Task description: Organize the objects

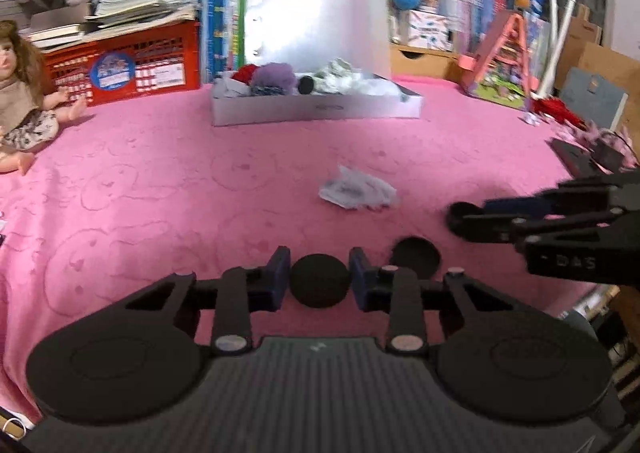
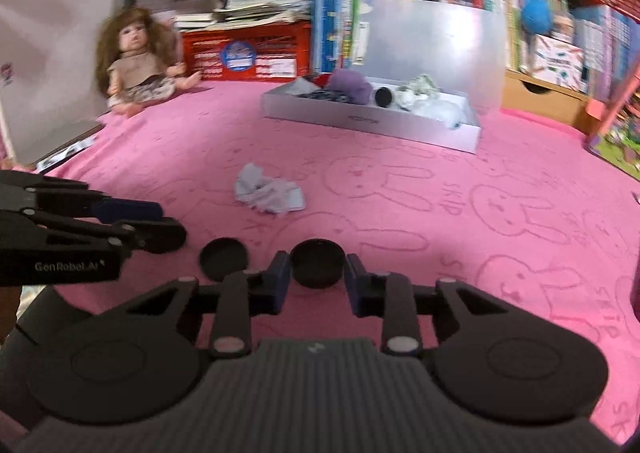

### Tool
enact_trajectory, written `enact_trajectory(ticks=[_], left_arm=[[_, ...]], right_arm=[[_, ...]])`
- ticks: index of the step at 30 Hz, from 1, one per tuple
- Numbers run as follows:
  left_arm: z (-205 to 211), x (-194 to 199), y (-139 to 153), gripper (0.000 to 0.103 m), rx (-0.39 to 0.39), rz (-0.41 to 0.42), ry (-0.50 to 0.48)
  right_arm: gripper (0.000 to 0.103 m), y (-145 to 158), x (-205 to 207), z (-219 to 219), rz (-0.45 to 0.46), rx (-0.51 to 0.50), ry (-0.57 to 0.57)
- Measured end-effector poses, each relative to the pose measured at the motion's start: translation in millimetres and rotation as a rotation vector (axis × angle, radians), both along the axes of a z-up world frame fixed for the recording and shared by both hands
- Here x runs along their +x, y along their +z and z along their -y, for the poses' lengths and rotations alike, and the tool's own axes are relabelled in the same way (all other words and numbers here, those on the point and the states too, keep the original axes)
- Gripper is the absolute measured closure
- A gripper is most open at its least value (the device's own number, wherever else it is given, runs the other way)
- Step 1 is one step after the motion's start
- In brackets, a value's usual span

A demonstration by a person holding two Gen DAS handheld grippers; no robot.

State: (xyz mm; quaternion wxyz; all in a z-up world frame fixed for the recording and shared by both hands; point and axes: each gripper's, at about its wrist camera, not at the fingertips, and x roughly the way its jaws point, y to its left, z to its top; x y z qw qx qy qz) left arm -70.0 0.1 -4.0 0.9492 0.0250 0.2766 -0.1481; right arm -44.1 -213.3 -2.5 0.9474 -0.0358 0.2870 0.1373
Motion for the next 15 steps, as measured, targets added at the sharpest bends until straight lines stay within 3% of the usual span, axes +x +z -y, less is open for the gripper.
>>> enact_trajectory(ticks=[5,10,15], left_arm=[[-4.6,8.1,2.0,0.066,-0.023,0.006,0.036],[-3.9,-6.0,5.0,0.064,0.008,0.049,0.009],[-4.9,-11.7,-2.5,0.064,0.033,0.032,0.011]], right_arm=[[0.062,-2.5,4.3,0.9,0.003,0.007,-0.027],[0.057,-6.5,5.3,-2.0,0.010,0.002,-0.032],[0.054,-7.2,7.1,-0.4,0.014,0.017,-0.046]])
